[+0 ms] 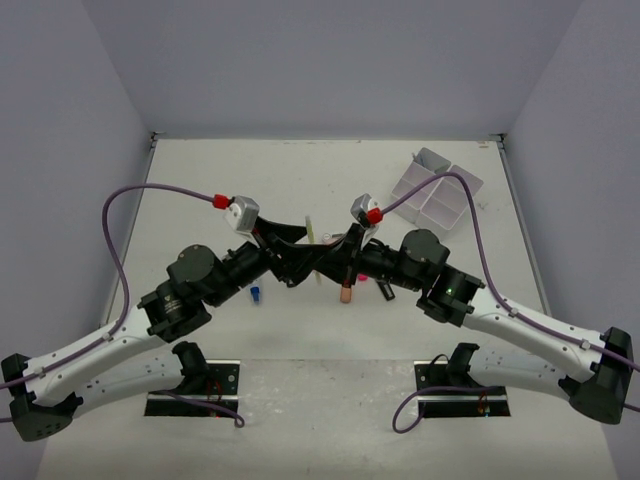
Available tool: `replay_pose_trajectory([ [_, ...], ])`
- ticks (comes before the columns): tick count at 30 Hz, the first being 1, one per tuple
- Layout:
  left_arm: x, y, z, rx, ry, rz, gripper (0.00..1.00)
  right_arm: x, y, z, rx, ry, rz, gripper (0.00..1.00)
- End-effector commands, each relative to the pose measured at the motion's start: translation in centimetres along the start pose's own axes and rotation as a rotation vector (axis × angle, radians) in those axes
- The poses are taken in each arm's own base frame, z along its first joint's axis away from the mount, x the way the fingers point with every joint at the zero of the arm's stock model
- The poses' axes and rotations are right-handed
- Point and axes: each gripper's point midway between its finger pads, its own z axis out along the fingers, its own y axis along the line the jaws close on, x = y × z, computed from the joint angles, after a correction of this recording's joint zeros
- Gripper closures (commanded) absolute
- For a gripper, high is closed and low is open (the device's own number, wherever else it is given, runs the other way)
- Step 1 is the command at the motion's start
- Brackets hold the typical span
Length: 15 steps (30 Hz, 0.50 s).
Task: Sort the stationery into containers
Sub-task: Close the pen cap on the pen.
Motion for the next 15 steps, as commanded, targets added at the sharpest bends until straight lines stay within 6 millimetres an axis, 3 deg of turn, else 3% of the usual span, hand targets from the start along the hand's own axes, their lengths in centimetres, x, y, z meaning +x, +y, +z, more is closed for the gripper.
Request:
replay_pose_trajectory([
  [1, -3.9, 0.0, -0.2, -0.067, -0.07, 0.056, 0.28, -1.0, 0.5, 0.2, -0.028, -0.027, -0.049, 1.0],
  [4, -5.2, 0.4, 0.0, -0.109, -0.088, 0.079, 0.36, -0.7, 0.9, 0.0, -0.056, -0.018, -0.05, 1.0],
  [8, -4.8, 0.7, 0.9, -0.128, -0.063, 0.093, 0.4, -0.8, 1.1, -0.2, -0.06, -0.017, -0.054, 1.0],
  [12, -4.2, 0.6, 1.4, -0.115, -0.049, 0.091, 0.57, -1.2, 1.1, -0.3, -0.057, -0.02, -0.067, 1.0],
  [15, -3.6, 0.6, 1.6, -0.108, -0.034, 0.083, 0.78, -1.7, 1.3, -0.4, -0.058, -0.028, -0.074, 1.0],
])
